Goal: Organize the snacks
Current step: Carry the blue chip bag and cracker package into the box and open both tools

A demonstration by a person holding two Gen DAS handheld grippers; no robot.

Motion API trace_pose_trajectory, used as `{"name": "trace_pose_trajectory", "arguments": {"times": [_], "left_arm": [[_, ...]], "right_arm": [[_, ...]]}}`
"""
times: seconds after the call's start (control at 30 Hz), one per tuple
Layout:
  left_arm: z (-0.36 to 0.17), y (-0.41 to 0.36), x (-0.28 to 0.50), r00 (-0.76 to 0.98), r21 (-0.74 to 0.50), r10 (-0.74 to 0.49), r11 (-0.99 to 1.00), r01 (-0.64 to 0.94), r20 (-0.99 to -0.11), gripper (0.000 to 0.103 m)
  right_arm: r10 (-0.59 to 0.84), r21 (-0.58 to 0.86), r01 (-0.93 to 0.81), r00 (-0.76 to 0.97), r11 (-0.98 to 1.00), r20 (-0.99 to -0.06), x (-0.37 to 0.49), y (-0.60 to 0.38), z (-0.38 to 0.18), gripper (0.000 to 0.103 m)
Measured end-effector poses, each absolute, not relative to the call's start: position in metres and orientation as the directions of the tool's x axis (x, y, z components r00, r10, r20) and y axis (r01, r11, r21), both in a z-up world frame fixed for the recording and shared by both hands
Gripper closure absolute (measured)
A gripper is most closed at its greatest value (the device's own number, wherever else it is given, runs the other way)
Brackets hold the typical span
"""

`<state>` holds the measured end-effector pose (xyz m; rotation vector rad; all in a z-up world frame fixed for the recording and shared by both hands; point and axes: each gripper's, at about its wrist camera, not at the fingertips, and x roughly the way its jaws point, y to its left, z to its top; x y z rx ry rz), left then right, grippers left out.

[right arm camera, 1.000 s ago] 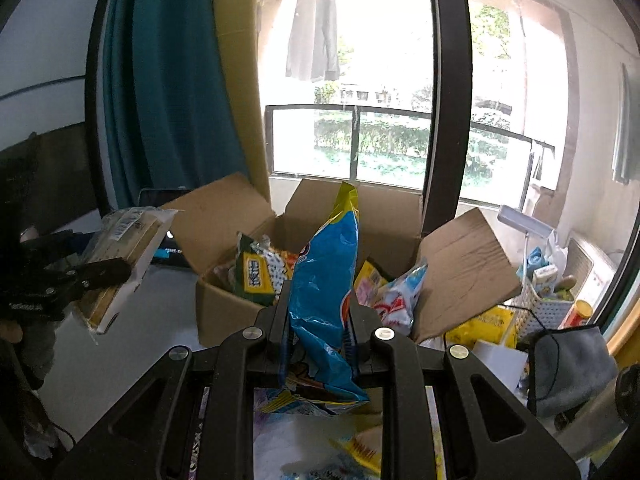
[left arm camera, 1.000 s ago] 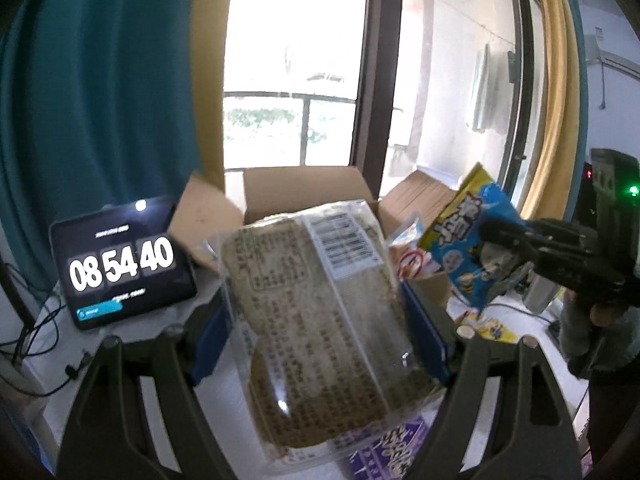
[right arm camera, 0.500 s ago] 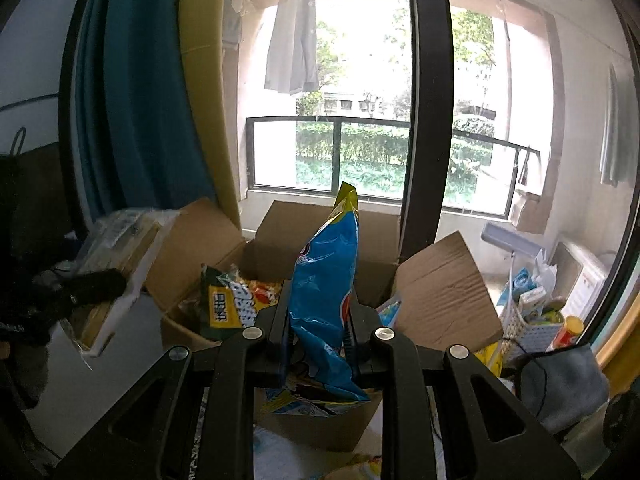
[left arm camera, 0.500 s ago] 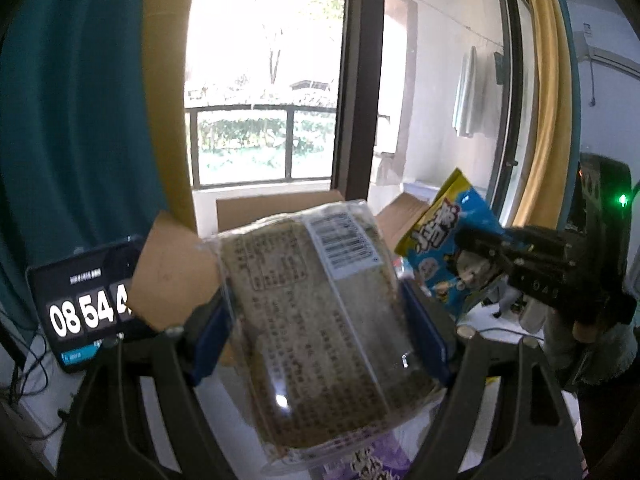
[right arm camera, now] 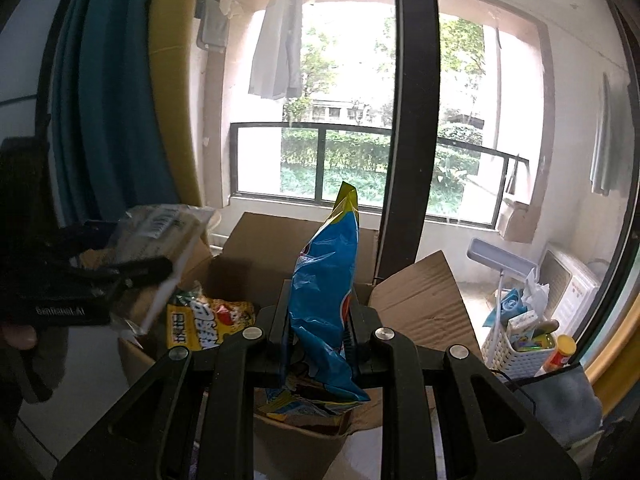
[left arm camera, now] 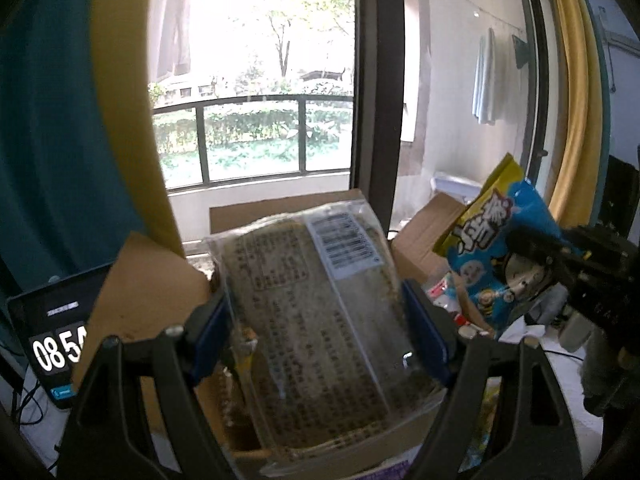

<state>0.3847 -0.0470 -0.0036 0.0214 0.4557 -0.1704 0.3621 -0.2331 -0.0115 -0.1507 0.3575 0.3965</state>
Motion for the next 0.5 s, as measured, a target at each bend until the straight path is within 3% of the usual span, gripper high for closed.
{"name": "trace_pose_trajectory", "arguments": {"times": [0.2,0.27,0.33,0.5], "left_arm": [[-0.036,-0.064,0.426,0.853,0.01,-0.126,0.988,0.153,-0.506,0.02],[-0.043,-0.068,0.434,0.844,0.021,-0.11,0.99,0.142,-0.526,0.015],[-0.048,-0.068,0.44,0.841,0.014,-0.116,0.989,0.145,-0.529,0.003],[-0.043,-0.055,0.442,0.839,-0.054,-0.168,0.985,0.164,-0.518,0.003]], "right_arm": [[0.316,-0.068,-0.364,0.875,0.929,-0.367,0.383,-0.239,-0.017,0.081],[0.307,-0.071,-0.356,0.877,0.932,-0.369,0.387,-0.241,-0.019,0.08],[0.3,-0.072,-0.35,0.878,0.934,-0.373,0.391,-0.242,-0.021,0.08],[0.285,-0.074,-0.337,0.878,0.939,-0.385,0.4,-0.24,-0.024,0.08]]}}
